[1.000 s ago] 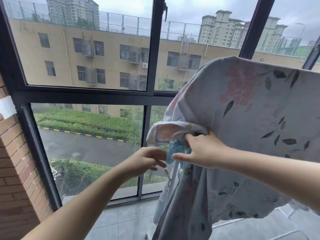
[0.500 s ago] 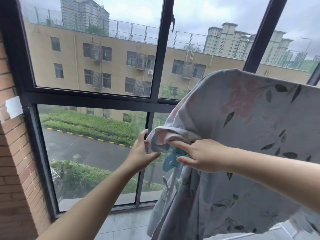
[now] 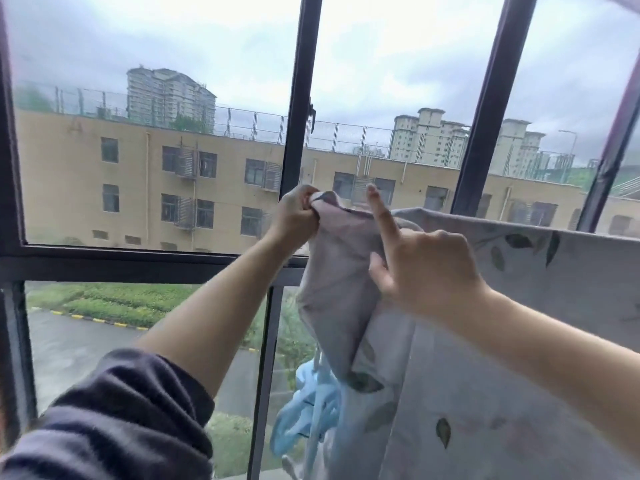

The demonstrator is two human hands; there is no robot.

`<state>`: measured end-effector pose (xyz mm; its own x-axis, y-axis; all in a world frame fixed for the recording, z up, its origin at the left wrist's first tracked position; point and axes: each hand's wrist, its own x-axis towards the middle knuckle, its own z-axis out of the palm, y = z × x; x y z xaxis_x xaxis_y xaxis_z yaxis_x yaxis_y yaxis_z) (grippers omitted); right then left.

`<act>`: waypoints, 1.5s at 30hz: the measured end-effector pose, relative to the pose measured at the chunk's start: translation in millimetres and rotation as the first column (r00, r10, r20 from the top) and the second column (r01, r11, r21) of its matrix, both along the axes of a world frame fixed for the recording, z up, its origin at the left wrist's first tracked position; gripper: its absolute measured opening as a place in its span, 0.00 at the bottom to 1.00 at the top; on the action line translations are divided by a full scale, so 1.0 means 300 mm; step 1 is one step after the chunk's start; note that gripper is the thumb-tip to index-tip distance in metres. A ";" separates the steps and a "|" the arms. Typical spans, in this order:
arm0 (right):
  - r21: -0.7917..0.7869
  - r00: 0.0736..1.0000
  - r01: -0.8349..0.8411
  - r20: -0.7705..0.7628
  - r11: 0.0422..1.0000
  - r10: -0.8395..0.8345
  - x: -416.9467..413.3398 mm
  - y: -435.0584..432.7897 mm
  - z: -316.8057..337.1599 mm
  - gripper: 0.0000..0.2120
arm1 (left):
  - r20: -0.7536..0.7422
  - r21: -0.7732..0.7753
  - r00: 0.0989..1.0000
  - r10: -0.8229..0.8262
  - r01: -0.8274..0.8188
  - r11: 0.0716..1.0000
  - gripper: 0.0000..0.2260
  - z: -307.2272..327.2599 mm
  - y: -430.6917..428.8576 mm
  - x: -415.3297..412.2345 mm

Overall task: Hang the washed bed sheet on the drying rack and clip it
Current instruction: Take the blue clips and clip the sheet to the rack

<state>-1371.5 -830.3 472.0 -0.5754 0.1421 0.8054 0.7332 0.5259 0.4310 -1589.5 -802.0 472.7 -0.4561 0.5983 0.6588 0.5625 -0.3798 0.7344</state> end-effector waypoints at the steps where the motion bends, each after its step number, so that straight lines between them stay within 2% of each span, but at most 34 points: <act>1: 0.001 0.998 0.051 -0.042 0.999 -0.051 0.022 0.009 0.031 0.37 | -0.016 0.019 1.000 -0.015 0.015 1.000 0.08 0.042 0.041 0.033; 3: -0.070 0.987 0.156 -0.023 0.985 -0.158 0.061 0.039 0.072 0.33 | -0.042 0.006 0.998 -0.041 0.042 0.999 0.09 0.095 0.109 0.086; 5: -0.181 0.983 0.184 0.022 0.966 -0.184 0.089 0.084 0.064 0.30 | -0.041 -0.128 0.991 -0.127 0.120 0.985 0.07 0.097 0.144 0.117; 7: -0.268 0.976 0.217 0.042 0.939 -0.213 0.110 0.130 0.035 0.33 | -0.026 -0.370 0.958 -0.285 0.256 0.893 0.08 0.072 0.183 0.131; 9: -0.318 0.974 0.228 0.073 0.920 -0.215 0.112 0.152 0.006 0.36 | -0.042 -0.593 0.919 -0.392 0.293 0.750 0.06 0.035 0.180 0.128; 12: -0.379 0.983 0.185 0.065 0.907 -0.173 0.118 0.168 -0.045 0.38 | 0.061 -0.690 0.933 -0.356 0.297 0.660 0.05 -0.013 0.139 0.142; 14: -0.382 0.996 0.093 0.021 0.920 -0.092 0.117 0.176 -0.080 0.38 | 0.096 -0.682 0.943 -0.320 0.296 0.669 0.11 -0.042 0.102 0.146; 18: -0.218 0.999 -0.041 0.006 0.975 0.043 0.124 0.172 -0.162 0.37 | 0.227 -0.530 0.946 -0.231 0.319 0.785 0.18 -0.114 0.027 0.145; 20: -0.213 0.998 -0.061 0.020 0.975 0.067 0.132 0.136 -0.208 0.34 | 0.431 -0.412 0.876 -0.216 0.404 0.817 0.16 -0.173 -0.019 0.152; 22: -0.252 0.994 -0.094 0.022 0.963 0.103 0.131 0.084 -0.255 0.30 | 0.556 -0.302 0.815 -0.164 0.382 0.873 0.12 -0.232 -0.063 0.165; 24: -0.308 0.992 -0.124 -0.005 0.943 0.128 0.125 0.030 -0.300 0.26 | 0.498 -0.270 0.849 -0.178 0.346 0.898 0.05 -0.317 -0.093 0.132; 26: -0.343 0.988 -0.153 -0.053 0.927 0.143 0.113 -0.024 -0.349 0.22 | 0.432 -0.291 0.870 -0.237 0.383 0.876 0.11 -0.408 -0.158 0.098; 31: -0.490 0.954 -0.290 -0.220 0.822 0.205 0.055 -0.183 -0.482 0.13 | 0.390 -0.353 0.864 -0.319 0.461 0.815 0.04 -0.607 -0.263 0.042; 35: -0.552 0.948 -0.266 -0.300 0.790 0.110 -0.030 -0.281 -0.543 0.10 | 0.421 -0.306 0.827 -0.371 0.515 0.801 0.02 -0.660 -0.272 0.010; 38: -0.617 0.946 -0.181 -0.323 0.766 -0.037 -0.120 -0.331 -0.557 0.12 | 0.445 -0.311 0.778 -0.443 0.598 0.739 0.01 -0.680 -0.275 -0.031; 41: -0.747 0.935 -0.067 -0.279 0.662 -0.220 -0.185 -0.363 -0.566 0.19 | 0.442 -0.330 0.746 -0.497 0.651 0.683 0.02 -0.694 -0.264 -0.073; 45: -0.864 0.872 0.087 -0.174 0.495 -0.458 -0.253 -0.408 -0.591 0.25 | 0.411 -0.329 0.763 -0.498 0.634 0.700 0.09 -0.694 -0.181 -0.101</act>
